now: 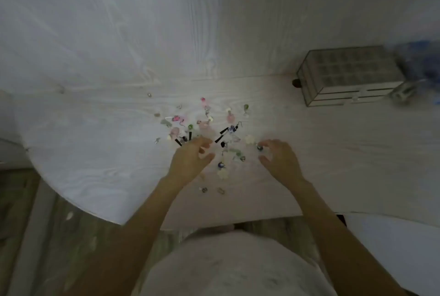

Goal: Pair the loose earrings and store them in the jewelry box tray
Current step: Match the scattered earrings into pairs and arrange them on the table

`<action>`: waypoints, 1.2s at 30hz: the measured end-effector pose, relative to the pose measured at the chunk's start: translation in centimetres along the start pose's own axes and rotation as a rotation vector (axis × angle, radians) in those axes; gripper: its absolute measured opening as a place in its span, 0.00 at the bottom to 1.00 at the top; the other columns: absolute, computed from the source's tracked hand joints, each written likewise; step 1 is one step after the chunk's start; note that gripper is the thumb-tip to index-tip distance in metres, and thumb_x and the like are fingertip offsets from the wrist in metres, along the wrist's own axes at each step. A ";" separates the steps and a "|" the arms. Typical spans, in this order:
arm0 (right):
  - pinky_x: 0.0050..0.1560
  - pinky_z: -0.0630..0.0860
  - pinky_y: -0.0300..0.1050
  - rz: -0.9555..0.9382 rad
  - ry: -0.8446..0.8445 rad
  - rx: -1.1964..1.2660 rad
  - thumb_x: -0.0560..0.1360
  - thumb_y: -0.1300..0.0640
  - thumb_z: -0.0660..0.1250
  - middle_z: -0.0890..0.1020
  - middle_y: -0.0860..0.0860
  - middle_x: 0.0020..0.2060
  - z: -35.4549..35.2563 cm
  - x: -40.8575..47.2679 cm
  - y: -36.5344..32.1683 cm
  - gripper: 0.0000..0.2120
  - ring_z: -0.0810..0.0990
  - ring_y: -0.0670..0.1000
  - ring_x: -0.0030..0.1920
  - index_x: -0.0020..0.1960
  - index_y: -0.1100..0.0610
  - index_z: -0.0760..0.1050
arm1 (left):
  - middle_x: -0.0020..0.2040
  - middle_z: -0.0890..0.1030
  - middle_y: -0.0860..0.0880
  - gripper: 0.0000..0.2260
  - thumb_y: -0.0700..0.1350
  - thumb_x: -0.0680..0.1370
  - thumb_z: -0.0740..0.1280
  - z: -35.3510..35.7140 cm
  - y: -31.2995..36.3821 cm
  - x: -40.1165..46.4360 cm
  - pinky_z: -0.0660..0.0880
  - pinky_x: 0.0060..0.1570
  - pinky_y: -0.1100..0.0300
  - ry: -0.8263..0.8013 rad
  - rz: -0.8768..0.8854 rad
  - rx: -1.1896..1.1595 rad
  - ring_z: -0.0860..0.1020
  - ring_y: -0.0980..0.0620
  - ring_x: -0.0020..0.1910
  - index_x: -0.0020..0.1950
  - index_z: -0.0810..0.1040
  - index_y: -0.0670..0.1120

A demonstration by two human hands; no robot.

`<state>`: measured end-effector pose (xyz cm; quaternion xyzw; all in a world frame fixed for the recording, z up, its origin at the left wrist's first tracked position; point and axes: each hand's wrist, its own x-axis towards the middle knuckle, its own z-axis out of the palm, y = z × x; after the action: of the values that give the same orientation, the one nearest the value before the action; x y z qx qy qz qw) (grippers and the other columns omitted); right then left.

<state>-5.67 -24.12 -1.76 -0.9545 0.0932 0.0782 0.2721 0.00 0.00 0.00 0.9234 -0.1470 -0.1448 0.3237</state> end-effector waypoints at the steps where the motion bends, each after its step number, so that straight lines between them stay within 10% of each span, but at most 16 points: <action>1: 0.57 0.69 0.48 0.000 0.008 -0.023 0.74 0.57 0.66 0.76 0.55 0.58 0.5 0.6 -0.1 0.16 0.72 0.58 0.57 0.62 0.55 0.73 | 0.52 0.79 0.51 0.15 0.49 0.74 0.69 0.8 0.1 0.4 0.70 0.43 0.64 -0.009 0.002 0.032 0.75 0.56 0.44 0.58 0.75 0.48; 11: 0.52 0.72 0.49 0.022 -0.059 -0.144 0.76 0.57 0.64 0.72 0.56 0.60 2.3 5.1 -1.2 0.18 0.70 0.56 0.58 0.66 0.51 0.70 | 0.51 0.75 0.47 0.22 0.52 0.68 0.73 5.2 0.7 1.3 0.70 0.43 0.57 -0.294 -0.075 0.235 0.74 0.47 0.47 0.55 0.68 0.45; 36: 0.44 0.77 0.48 0.246 0.245 0.315 0.70 0.64 0.69 0.81 0.59 0.47 -2.1 6.1 3.8 0.13 0.80 0.57 0.44 0.54 0.60 0.74 | 0.48 0.79 0.45 0.06 0.42 0.75 0.66 6.9 8.4 10.7 0.68 0.44 0.60 -0.113 0.159 -0.052 0.75 0.49 0.46 0.51 0.77 0.44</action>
<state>-0.37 -29.25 -3.11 -0.8841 0.2524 -0.0212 0.3926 5.75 -13.97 -1.66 0.8905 -0.2341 -0.1745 0.3490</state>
